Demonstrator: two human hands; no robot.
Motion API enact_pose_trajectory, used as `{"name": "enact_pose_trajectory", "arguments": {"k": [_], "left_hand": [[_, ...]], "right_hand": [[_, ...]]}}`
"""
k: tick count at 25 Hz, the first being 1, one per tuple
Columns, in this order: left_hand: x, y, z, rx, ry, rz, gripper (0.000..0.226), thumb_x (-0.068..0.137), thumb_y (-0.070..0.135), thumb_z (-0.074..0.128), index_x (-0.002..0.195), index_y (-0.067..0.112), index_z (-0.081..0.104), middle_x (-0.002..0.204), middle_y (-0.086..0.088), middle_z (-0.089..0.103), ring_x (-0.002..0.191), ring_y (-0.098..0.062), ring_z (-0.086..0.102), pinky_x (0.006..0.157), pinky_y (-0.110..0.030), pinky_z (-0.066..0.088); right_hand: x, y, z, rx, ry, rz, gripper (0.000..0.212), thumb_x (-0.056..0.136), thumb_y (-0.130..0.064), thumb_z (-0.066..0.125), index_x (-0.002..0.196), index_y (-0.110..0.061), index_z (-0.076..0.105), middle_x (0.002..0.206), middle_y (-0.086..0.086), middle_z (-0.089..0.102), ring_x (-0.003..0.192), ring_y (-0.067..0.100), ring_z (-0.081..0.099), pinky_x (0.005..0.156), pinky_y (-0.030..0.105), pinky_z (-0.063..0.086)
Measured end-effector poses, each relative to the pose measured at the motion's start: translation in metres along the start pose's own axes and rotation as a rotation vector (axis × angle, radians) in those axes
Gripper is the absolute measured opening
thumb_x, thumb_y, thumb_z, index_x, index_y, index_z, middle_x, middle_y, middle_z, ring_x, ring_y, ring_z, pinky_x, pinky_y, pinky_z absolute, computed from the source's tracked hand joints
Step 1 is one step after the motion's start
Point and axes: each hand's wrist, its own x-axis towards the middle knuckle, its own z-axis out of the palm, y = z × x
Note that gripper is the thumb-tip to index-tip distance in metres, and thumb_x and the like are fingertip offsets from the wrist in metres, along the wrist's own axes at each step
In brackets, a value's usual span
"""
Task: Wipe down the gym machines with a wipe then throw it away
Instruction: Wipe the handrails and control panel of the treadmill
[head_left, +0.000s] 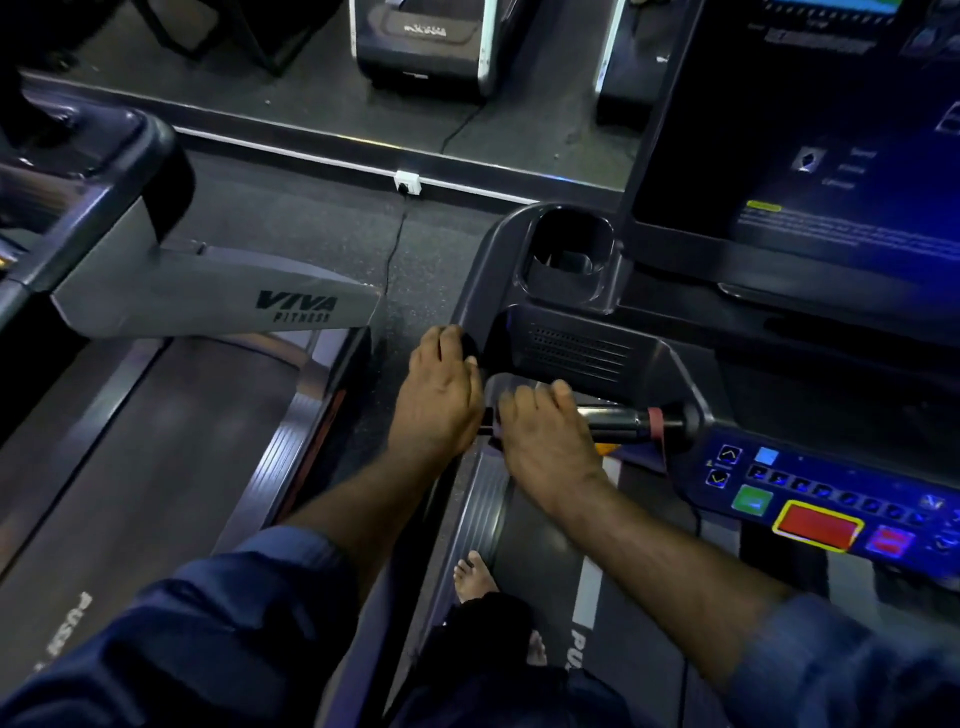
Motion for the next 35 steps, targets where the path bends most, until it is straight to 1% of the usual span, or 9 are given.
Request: {"name": "enact_pose_trajectory", "arguments": {"k": [5, 11, 16, 20, 23, 26, 29, 33, 35], "left_hand": [[0.002, -0.003, 0.001, 0.009, -0.020, -0.007, 0.038, 0.110, 0.037, 0.030, 0.139, 0.015, 0.041, 0.138, -0.009, 0.044, 0.113, -0.029, 0.051, 0.086, -0.053, 0.053], [0.004, -0.003, 0.004, 0.079, -0.003, -0.004, 0.046, 0.106, 0.048, 0.022, 0.133, 0.016, 0.042, 0.133, -0.009, 0.047, 0.110, -0.032, 0.054, 0.079, -0.052, 0.052], [0.006, 0.003, 0.004, 0.391, -0.028, 0.043, 0.054, 0.108, 0.062, 0.031, 0.141, 0.020, 0.042, 0.156, -0.010, 0.036, 0.138, -0.035, 0.043, 0.110, -0.068, 0.038], [0.006, 0.007, 0.002, 0.444, -0.124, 0.159, 0.054, 0.107, 0.062, 0.036, 0.144, 0.024, 0.042, 0.167, -0.004, 0.019, 0.155, -0.029, 0.018, 0.123, -0.071, 0.013], [0.007, 0.005, 0.003, 0.436, -0.135, 0.303, 0.041, 0.109, 0.054, 0.037, 0.130, 0.024, 0.055, 0.166, -0.001, 0.027, 0.158, -0.023, 0.015, 0.127, -0.065, 0.003], [0.007, 0.003, 0.006, 0.406, -0.121, 0.338, 0.042, 0.111, 0.045, 0.030, 0.124, 0.021, 0.062, 0.163, -0.002, 0.040, 0.159, -0.020, 0.019, 0.130, -0.057, 0.004], [0.007, 0.001, 0.004, 0.368, -0.122, 0.389, 0.056, 0.110, 0.051, 0.019, 0.126, 0.022, 0.065, 0.159, -0.002, 0.048, 0.159, -0.021, 0.023, 0.130, -0.054, 0.009], [0.007, 0.002, 0.005, 0.428, -0.257, 0.532, 0.078, 0.105, 0.071, 0.011, 0.140, 0.025, 0.064, 0.156, 0.001, 0.054, 0.159, -0.018, 0.024, 0.131, -0.049, 0.010], [0.008, 0.003, 0.002, 0.422, -0.324, 0.541, 0.093, 0.098, 0.082, 0.006, 0.138, 0.022, 0.064, 0.147, 0.000, 0.062, 0.156, -0.016, 0.031, 0.131, -0.047, 0.007]], "right_hand": [[-0.044, 0.067, -0.004, -0.137, 0.019, 0.153, 0.039, 0.097, -0.034, 0.053, 0.126, -0.008, 0.056, 0.110, 0.010, 0.060, 0.114, 0.033, 0.056, 0.123, 0.057, 0.016], [0.004, -0.030, 0.020, -0.111, 0.039, 0.119, 0.040, 0.094, -0.022, 0.047, 0.130, -0.009, 0.057, 0.116, 0.012, 0.059, 0.118, 0.035, 0.053, 0.123, 0.059, 0.014], [0.001, -0.030, 0.017, -0.120, 0.105, 0.100, 0.047, 0.096, -0.023, 0.042, 0.138, -0.010, 0.059, 0.116, 0.008, 0.062, 0.117, 0.030, 0.057, 0.121, 0.052, 0.017], [-0.057, 0.043, 0.000, -0.271, 0.050, 0.294, 0.052, 0.097, -0.018, 0.055, 0.146, -0.001, 0.046, 0.157, 0.025, 0.039, 0.156, 0.041, 0.020, 0.124, 0.064, 0.003], [-0.069, 0.059, -0.011, -0.331, -0.045, 0.373, 0.058, 0.102, -0.025, 0.049, 0.152, 0.002, 0.037, 0.170, 0.027, 0.004, 0.159, 0.042, -0.003, 0.121, 0.068, -0.005], [-0.040, 0.013, -0.002, -0.221, 0.009, 0.299, 0.055, 0.101, -0.013, 0.038, 0.153, 0.006, 0.034, 0.163, 0.029, 0.026, 0.156, 0.045, 0.013, 0.125, 0.065, -0.001], [-0.014, -0.043, 0.004, -0.171, -0.075, 0.151, 0.067, 0.098, -0.016, 0.021, 0.160, 0.008, 0.012, 0.165, 0.031, 0.021, 0.156, 0.045, 0.016, 0.126, 0.056, -0.006], [-0.031, -0.019, 0.007, -0.322, 0.039, 0.100, 0.066, 0.094, -0.023, 0.043, 0.158, -0.004, 0.038, 0.159, 0.020, 0.043, 0.151, 0.037, 0.035, 0.129, 0.052, 0.005], [-0.057, 0.019, 0.010, -0.233, 0.072, 0.213, 0.074, 0.094, -0.017, 0.055, 0.161, -0.001, 0.026, 0.158, 0.020, 0.036, 0.151, 0.039, 0.030, 0.131, 0.051, 0.002]]}}
